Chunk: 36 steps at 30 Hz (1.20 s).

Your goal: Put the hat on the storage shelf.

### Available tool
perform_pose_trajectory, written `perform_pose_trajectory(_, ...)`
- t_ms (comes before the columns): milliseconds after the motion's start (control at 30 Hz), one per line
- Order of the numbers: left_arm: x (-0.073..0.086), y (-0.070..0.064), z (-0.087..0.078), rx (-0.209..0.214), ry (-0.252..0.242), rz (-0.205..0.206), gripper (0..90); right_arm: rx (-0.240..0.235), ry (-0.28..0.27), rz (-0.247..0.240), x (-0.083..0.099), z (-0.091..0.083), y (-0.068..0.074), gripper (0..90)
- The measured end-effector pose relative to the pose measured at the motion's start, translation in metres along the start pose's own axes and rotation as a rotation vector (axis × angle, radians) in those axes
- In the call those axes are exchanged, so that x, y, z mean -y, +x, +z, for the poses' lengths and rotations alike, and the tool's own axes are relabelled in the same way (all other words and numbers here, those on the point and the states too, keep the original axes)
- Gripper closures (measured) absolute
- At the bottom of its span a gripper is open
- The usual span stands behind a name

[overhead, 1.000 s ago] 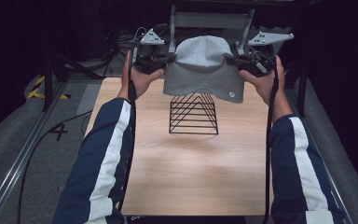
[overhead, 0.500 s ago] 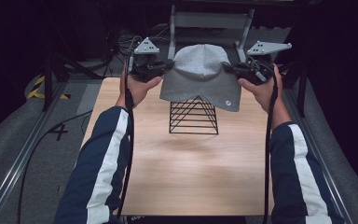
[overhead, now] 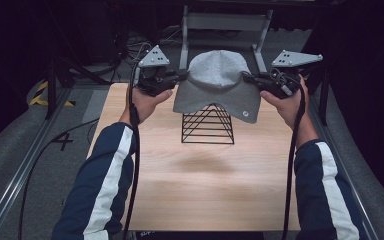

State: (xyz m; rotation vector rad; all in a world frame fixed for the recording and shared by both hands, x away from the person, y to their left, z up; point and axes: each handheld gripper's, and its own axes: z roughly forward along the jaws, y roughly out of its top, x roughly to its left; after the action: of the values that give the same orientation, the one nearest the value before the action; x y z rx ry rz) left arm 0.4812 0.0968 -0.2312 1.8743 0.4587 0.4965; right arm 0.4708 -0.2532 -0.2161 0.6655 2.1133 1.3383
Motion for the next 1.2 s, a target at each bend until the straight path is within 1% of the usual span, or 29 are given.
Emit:
perform_pose_trajectory(33, 0.000, 0.000, 0.000, 0.000, 0.000, 0.000, 86.9, 0.001, 0.001, -0.004, 0.001, 0.000, 0.000, 84.2)
perform_pose_trajectory(67, 0.002, -0.002, 0.001, 0.000, -0.002, 0.010, 86.9, 0.001, 0.001, -0.004, 0.001, 0.000, 0.000, 84.2)
perform_pose_trajectory(100, 0.004, -0.004, 0.001, 0.006, -0.001, 0.009, 86.9, -0.002, 0.003, -0.002, 0.002, -0.001, 0.001, 84.2)
perform_pose_trajectory(167, 0.008, -0.006, 0.003, 0.008, 0.013, 0.020, 86.9, -0.012, 0.008, -0.002, 0.006, 0.001, 0.002, 84.2)
perform_pose_trajectory(233, 0.014, -0.006, 0.007, 0.007, 0.033, 0.018, 86.8, -0.011, 0.014, -0.005, 0.007, 0.002, 0.003, 84.2)
perform_pose_trajectory(400, 0.030, -0.002, 0.016, -0.007, 0.068, -0.010, 86.8, -0.017, 0.040, -0.014, 0.015, 0.010, 0.007, 84.1)
perform_pose_trajectory(433, 0.036, 0.000, 0.019, -0.019, 0.070, -0.026, 86.8, -0.018, 0.048, -0.014, 0.017, 0.012, 0.008, 84.0)
perform_pose_trajectory(467, 0.036, 0.000, 0.019, -0.019, 0.070, -0.026, 86.7, -0.018, 0.048, -0.014, 0.017, 0.012, 0.008, 84.0)
perform_pose_trajectory(500, 0.040, 0.003, 0.020, -0.020, 0.077, -0.039, 86.7, -0.020, 0.052, -0.010, 0.019, 0.014, 0.009, 84.0)
perform_pose_trajectory(533, 0.042, 0.004, 0.021, -0.023, 0.079, -0.041, 86.7, -0.022, 0.058, -0.014, 0.022, 0.016, 0.009, 84.0)
perform_pose_trajectory(567, 0.045, 0.005, 0.022, -0.027, 0.085, -0.045, 86.7, -0.025, 0.069, -0.008, 0.026, 0.019, 0.009, 84.0)
perform_pose_trajectory(600, 0.051, 0.007, 0.024, -0.029, 0.095, -0.055, 86.7, -0.027, 0.077, -0.011, 0.029, 0.021, 0.010, 84.0)
perform_pose_trajectory(633, 0.051, 0.007, 0.024, -0.029, 0.095, -0.055, 86.7, -0.029, 0.082, -0.011, 0.031, 0.022, 0.010, 84.0)
perform_pose_trajectory(667, 0.055, 0.008, 0.025, -0.028, 0.098, -0.064, 86.7, -0.029, 0.082, -0.011, 0.031, 0.022, 0.010, 84.0)
perform_pose_trajectory(700, 0.058, 0.008, 0.026, -0.028, 0.105, -0.065, 86.7, -0.037, 0.099, -0.009, 0.039, 0.027, 0.012, 84.0)
perform_pose_trajectory(733, 0.064, 0.008, 0.029, -0.032, 0.118, -0.063, 86.6, -0.040, 0.107, -0.010, 0.043, 0.028, 0.013, 84.0)
perform_pose_trajectory(767, 0.064, 0.008, 0.029, -0.032, 0.118, -0.063, 86.6, -0.040, 0.107, -0.010, 0.043, 0.028, 0.013, 84.0)
perform_pose_trajectory(933, 0.078, 0.005, 0.037, -0.031, 0.141, -0.070, 86.6, -0.051, 0.146, -0.009, 0.063, 0.037, 0.019, 83.9)
perform_pose_trajectory(967, 0.083, 0.004, 0.039, -0.030, 0.154, -0.072, 86.6, -0.055, 0.155, -0.007, 0.069, 0.039, 0.021, 84.0)
perform_pose_trajectory(1000, 0.083, 0.004, 0.039, -0.030, 0.154, -0.072, 86.6, -0.055, 0.155, -0.007, 0.069, 0.039, 0.021, 84.0)
perform_pose_trajectory(1033, 0.087, 0.003, 0.041, -0.028, 0.161, -0.072, 86.6, -0.056, 0.158, -0.004, 0.072, 0.040, 0.021, 83.9)
perform_pose_trajectory(1167, 0.101, 0.001, 0.047, -0.018, 0.170, -0.097, 86.6, -0.064, 0.174, 0.005, 0.084, 0.044, 0.023, 83.9)
perform_pose_trajectory(1200, 0.104, 0.001, 0.049, -0.022, 0.187, -0.093, 86.6, -0.067, 0.181, 0.011, 0.087, 0.045, 0.024, 84.0)
